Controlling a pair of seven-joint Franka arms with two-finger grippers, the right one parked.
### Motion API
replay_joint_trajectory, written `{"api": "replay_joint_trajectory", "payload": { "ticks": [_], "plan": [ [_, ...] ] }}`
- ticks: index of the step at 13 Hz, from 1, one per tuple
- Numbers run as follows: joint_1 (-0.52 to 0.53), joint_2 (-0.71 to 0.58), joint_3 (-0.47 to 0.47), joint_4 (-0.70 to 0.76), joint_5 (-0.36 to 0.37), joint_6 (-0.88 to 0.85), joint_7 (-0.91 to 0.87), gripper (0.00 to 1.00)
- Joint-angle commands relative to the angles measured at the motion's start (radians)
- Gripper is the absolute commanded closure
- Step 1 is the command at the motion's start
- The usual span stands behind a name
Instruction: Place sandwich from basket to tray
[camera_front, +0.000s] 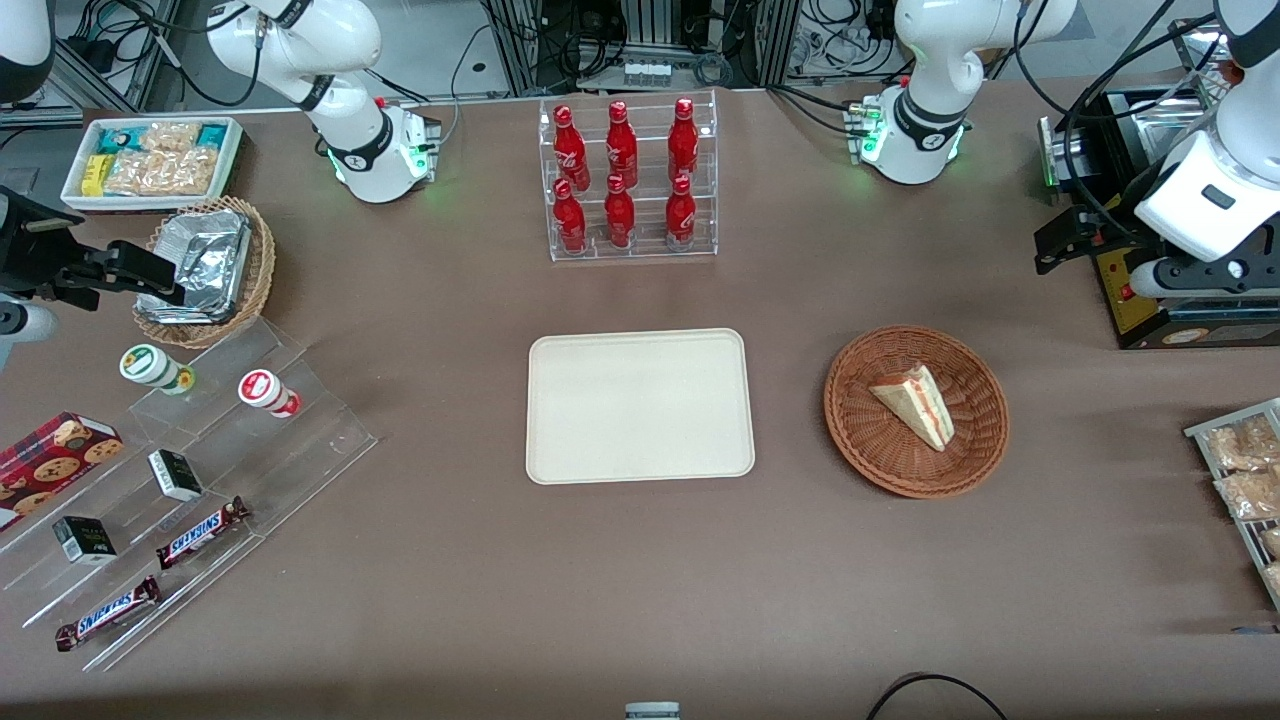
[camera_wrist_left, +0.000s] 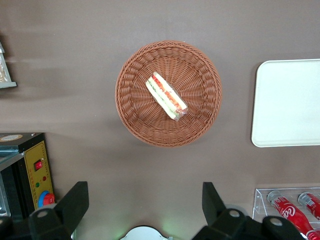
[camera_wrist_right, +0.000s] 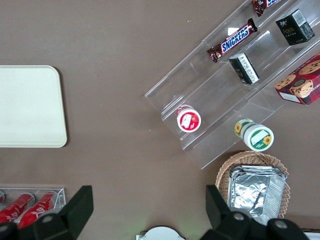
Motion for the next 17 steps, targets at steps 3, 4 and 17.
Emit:
{"api": "replay_joint_trajectory", "payload": {
  "ticks": [3,4,17],
  "plan": [
    [0.001,0.039,-0.011,0.022,-0.003,0.004,0.000,0.00],
    [0.000,0.056,-0.013,0.016,0.000,0.011,0.000,0.00],
    [-0.031,-0.015,-0.019,-0.658,0.001,0.743,-0.202,0.00]
  ]
}}
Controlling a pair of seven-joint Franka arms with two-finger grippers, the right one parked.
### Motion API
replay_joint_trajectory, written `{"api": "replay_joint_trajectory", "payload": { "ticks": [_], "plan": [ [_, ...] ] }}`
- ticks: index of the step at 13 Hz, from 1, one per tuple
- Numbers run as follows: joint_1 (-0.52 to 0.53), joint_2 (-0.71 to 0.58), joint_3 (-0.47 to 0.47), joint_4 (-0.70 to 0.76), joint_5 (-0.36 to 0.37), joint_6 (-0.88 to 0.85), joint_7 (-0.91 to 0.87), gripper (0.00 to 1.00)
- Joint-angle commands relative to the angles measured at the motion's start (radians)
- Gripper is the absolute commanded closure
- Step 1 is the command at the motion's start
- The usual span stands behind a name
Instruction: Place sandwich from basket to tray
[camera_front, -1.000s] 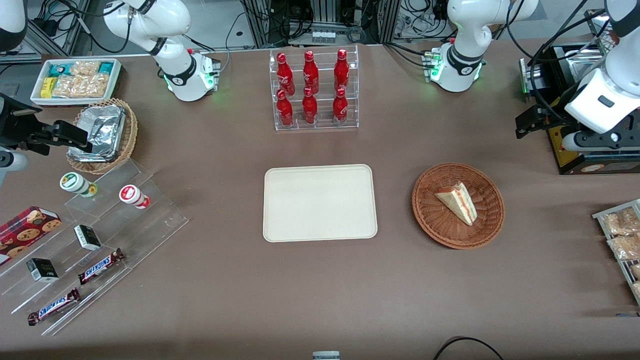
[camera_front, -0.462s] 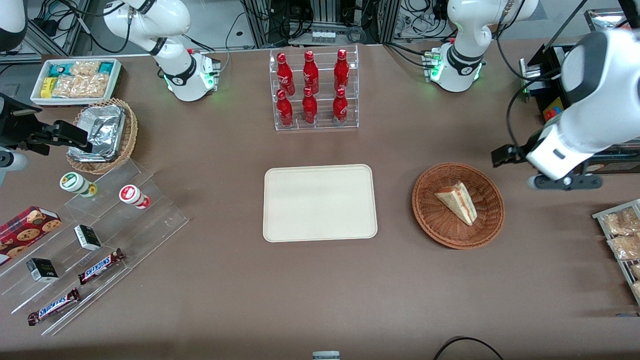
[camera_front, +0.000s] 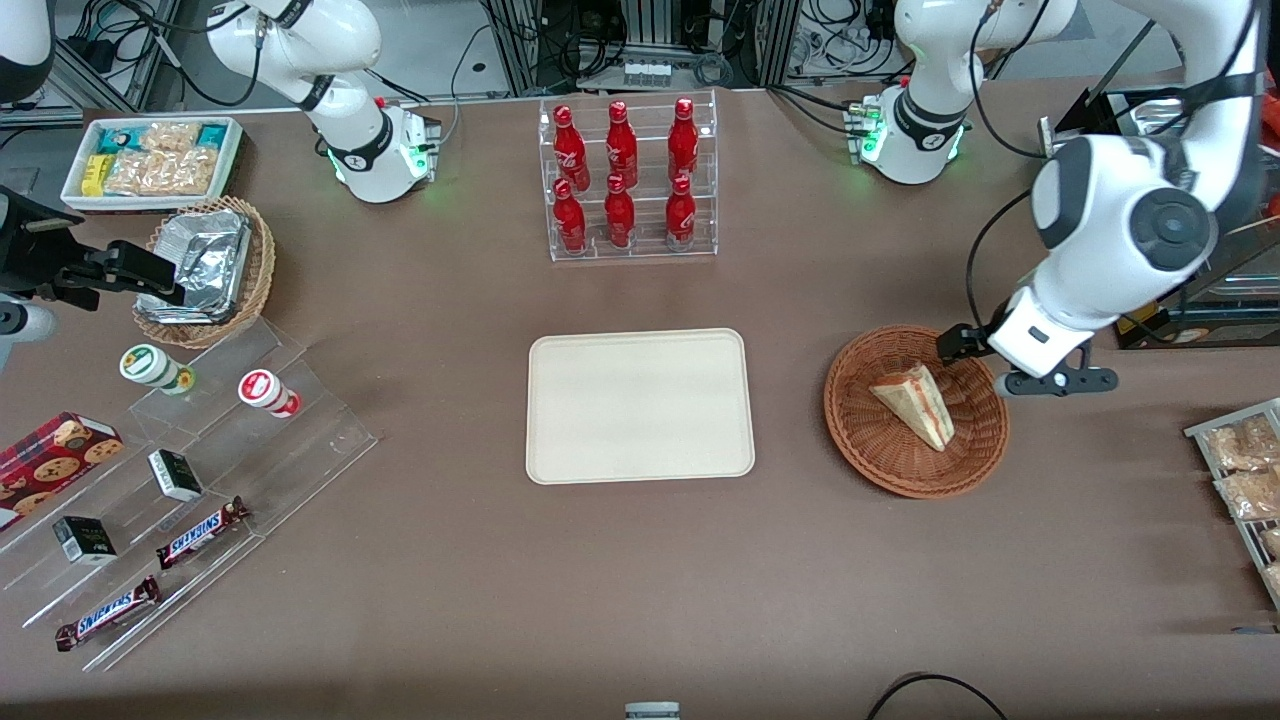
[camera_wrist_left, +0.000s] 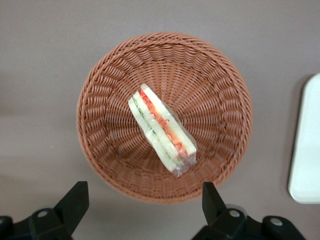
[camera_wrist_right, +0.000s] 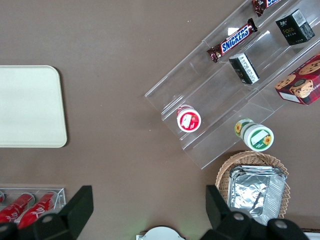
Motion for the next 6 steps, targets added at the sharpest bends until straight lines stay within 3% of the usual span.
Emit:
{"api": "replay_joint_trajectory", "payload": {
  "ticks": [1,6],
  "plan": [
    [-0.033,-0.058,0.000,-0.103,0.002,0.094,-0.210,0.00],
    [-0.033,-0.008,0.000,-0.134,-0.006,0.206,-0.643,0.00]
  ]
}}
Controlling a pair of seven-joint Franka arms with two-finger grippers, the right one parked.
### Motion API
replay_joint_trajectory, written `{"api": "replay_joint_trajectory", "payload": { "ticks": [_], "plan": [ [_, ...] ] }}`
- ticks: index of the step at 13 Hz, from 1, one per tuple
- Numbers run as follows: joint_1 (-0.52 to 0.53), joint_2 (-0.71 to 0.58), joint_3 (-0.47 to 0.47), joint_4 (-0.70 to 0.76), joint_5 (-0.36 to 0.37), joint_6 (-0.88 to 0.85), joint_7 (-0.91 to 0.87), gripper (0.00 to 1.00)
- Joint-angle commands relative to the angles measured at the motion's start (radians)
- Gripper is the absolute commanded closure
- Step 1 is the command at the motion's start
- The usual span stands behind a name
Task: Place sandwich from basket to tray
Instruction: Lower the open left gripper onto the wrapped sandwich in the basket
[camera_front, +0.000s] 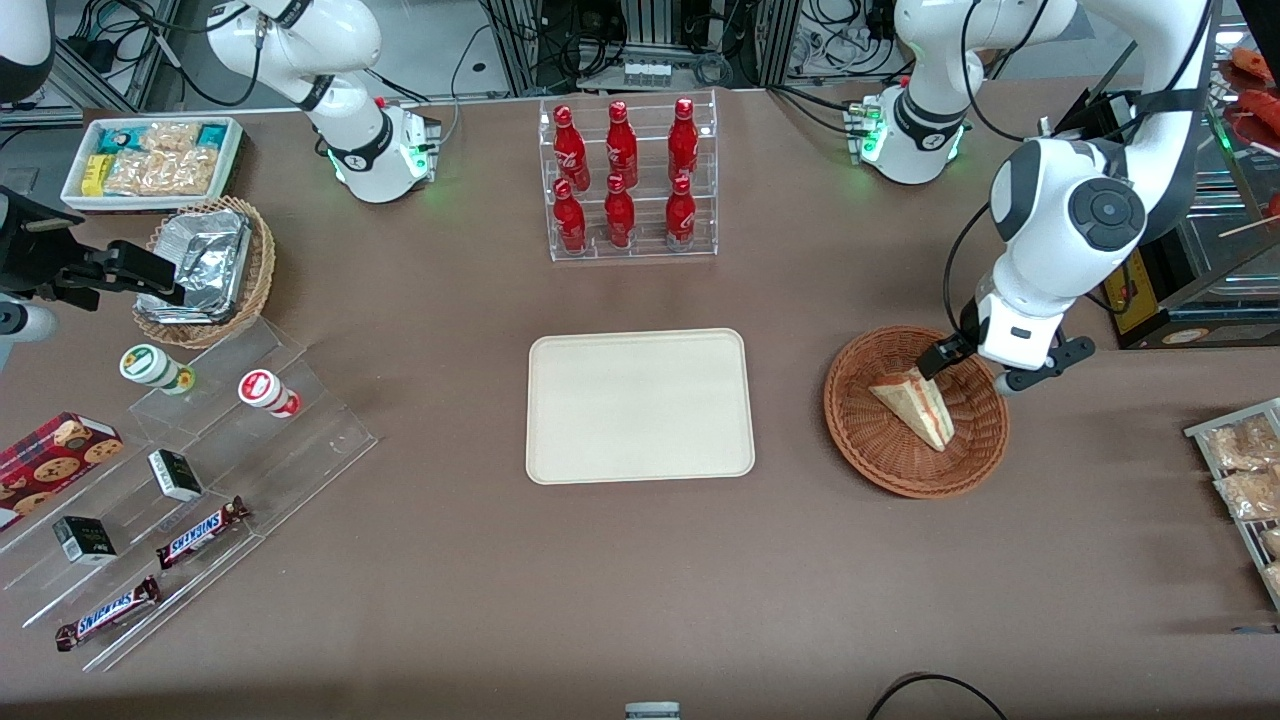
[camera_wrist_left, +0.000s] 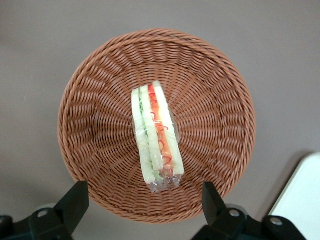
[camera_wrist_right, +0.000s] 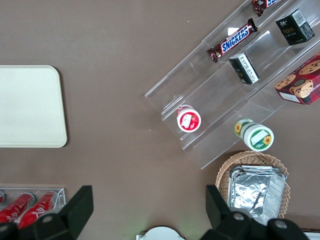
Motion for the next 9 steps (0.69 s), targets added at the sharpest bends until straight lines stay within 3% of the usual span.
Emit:
{"api": "replay_joint_trajectory", "payload": {
  "ticks": [1,3,9],
  "plan": [
    [-0.003,0.019,0.004,-0.019,-0.007,0.057,-0.157,0.00],
    [-0.005,0.062,0.004,-0.008,-0.009,0.071,-0.262,0.00],
    [-0.025,0.192,0.001,-0.001,-0.007,0.161,-0.274,0.00]
  ]
}}
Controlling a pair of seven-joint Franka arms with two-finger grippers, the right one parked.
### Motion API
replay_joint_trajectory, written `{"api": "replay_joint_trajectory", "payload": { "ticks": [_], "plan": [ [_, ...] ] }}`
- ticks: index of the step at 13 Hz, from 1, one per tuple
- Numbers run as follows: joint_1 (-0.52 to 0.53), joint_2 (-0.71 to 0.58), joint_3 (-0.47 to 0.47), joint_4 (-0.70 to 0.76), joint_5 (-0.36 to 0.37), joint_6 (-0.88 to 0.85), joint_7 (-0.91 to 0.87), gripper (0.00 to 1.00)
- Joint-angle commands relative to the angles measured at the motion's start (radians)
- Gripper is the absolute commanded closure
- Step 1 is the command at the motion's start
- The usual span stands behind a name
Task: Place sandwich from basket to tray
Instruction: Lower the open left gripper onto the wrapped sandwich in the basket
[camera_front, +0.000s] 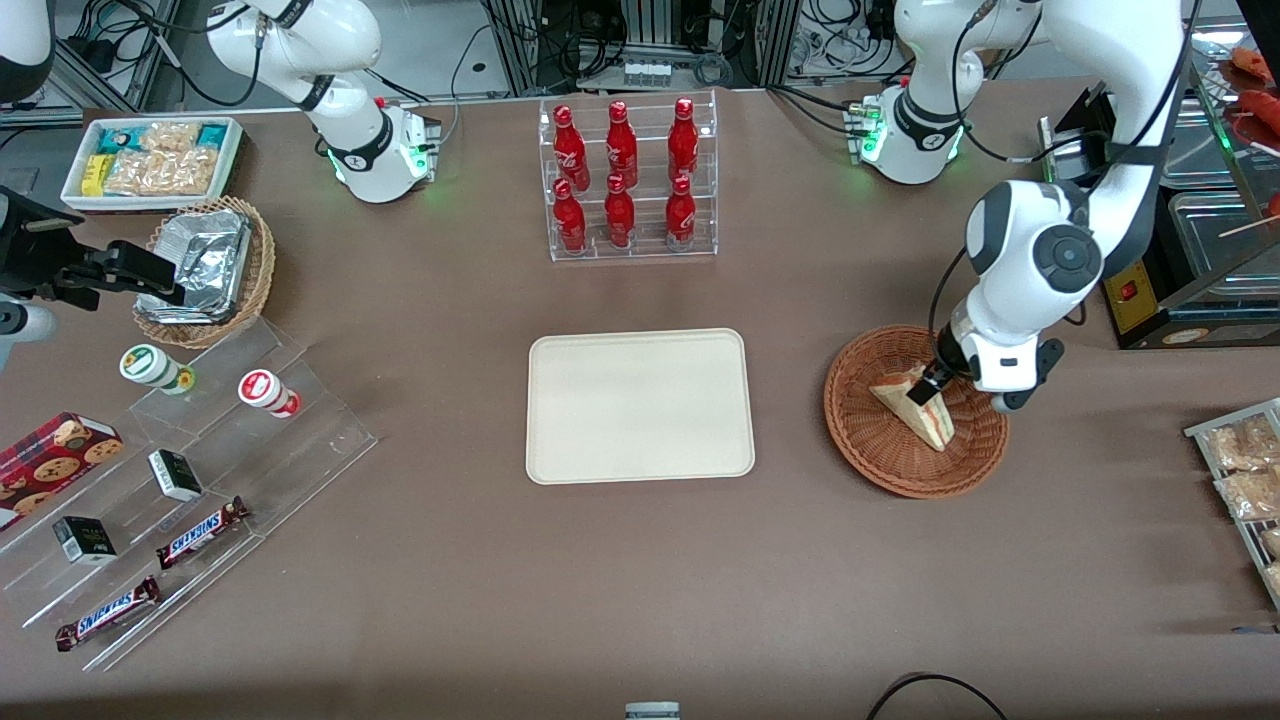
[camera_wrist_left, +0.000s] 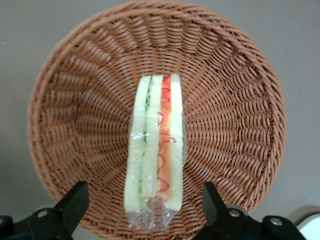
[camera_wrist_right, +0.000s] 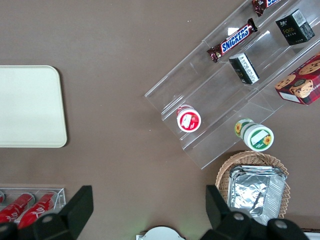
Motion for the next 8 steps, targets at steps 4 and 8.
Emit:
{"api": "replay_joint_trajectory", "payload": {
  "ticks": [4,8],
  "plan": [
    [-0.010,0.112,0.003,0.016,-0.009,0.067,-0.029,0.13],
    [-0.007,0.093,0.004,0.017,-0.009,0.051,-0.018,1.00]
  ]
}}
